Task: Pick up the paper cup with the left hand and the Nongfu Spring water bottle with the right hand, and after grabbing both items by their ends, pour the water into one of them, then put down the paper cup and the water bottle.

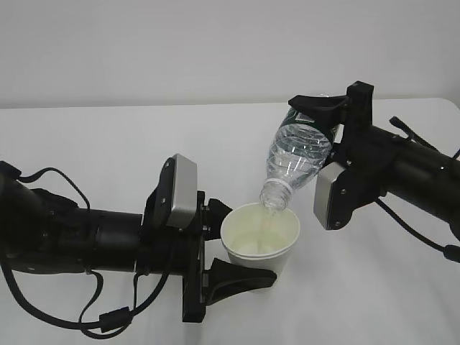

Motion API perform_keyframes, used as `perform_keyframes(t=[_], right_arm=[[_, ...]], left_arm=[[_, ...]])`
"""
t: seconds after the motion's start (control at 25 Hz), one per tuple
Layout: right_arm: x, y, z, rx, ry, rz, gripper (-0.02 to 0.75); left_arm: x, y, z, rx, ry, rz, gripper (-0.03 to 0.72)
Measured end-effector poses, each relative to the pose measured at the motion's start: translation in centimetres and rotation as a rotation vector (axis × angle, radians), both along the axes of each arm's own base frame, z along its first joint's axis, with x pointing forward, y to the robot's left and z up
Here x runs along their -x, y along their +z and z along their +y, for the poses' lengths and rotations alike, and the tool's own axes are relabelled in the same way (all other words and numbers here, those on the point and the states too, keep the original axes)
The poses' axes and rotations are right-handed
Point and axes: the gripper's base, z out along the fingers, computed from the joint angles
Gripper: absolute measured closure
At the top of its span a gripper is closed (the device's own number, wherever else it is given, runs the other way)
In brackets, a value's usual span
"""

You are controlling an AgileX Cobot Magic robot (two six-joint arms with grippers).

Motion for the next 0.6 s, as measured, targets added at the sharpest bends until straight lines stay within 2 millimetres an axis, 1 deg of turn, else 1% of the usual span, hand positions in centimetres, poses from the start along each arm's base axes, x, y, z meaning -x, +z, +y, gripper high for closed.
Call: perform_keyframes(t=[0.6], right_arm=[[-0.03, 0.06, 0.01, 0.000, 0.001, -0.005, 0.289]], left_arm=[[-0.01, -0.03, 0.01, -0.003, 0.001, 0.000, 0.207]])
